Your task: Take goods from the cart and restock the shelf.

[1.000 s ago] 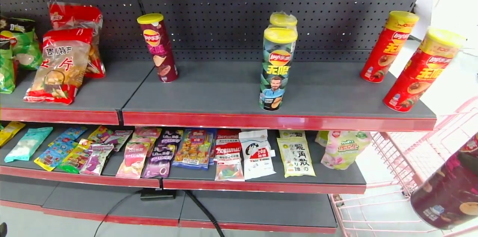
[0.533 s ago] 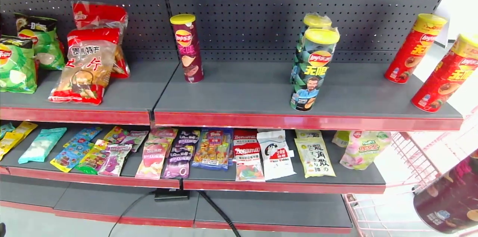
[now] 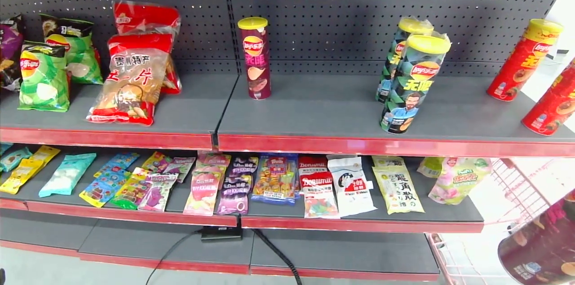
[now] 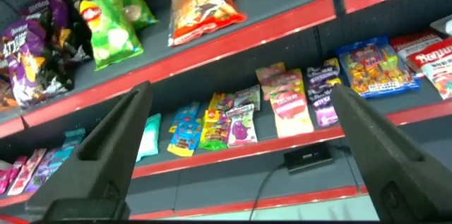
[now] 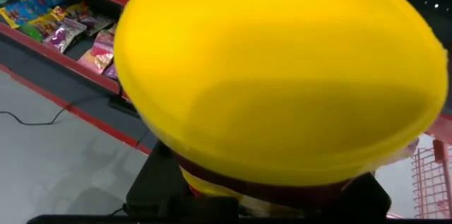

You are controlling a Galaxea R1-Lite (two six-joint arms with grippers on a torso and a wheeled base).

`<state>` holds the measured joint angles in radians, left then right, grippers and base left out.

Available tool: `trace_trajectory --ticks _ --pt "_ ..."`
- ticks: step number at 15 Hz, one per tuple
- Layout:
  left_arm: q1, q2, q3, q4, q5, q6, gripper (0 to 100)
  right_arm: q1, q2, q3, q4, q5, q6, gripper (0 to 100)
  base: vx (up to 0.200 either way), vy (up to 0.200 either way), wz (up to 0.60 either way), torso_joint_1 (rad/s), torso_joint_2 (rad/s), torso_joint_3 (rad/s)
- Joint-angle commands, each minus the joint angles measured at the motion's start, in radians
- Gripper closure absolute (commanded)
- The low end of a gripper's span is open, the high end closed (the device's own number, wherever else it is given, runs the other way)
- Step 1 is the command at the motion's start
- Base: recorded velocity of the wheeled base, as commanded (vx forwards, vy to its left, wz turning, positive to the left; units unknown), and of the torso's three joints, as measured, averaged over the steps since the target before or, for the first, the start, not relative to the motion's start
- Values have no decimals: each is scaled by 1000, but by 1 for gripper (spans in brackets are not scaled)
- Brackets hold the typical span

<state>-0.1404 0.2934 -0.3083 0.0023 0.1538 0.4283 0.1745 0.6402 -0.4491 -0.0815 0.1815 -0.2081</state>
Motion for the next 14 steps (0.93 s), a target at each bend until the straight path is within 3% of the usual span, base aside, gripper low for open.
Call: trace_trajectory --ticks 1,13,14 --pt "-1 3 2 1 3 1 0 -1 -8 1 -3 1 -1 100 200 0 0 -7 7 -2" --pt "-1 1 5 13 4 1 0 -4 -7 10 -4 0 -1 100 200 0 0 1 4 4" --pt "-1 1 6 13 4 1 0 -4 -7 10 -3 0 -1 100 0 0 0 0 0 0"
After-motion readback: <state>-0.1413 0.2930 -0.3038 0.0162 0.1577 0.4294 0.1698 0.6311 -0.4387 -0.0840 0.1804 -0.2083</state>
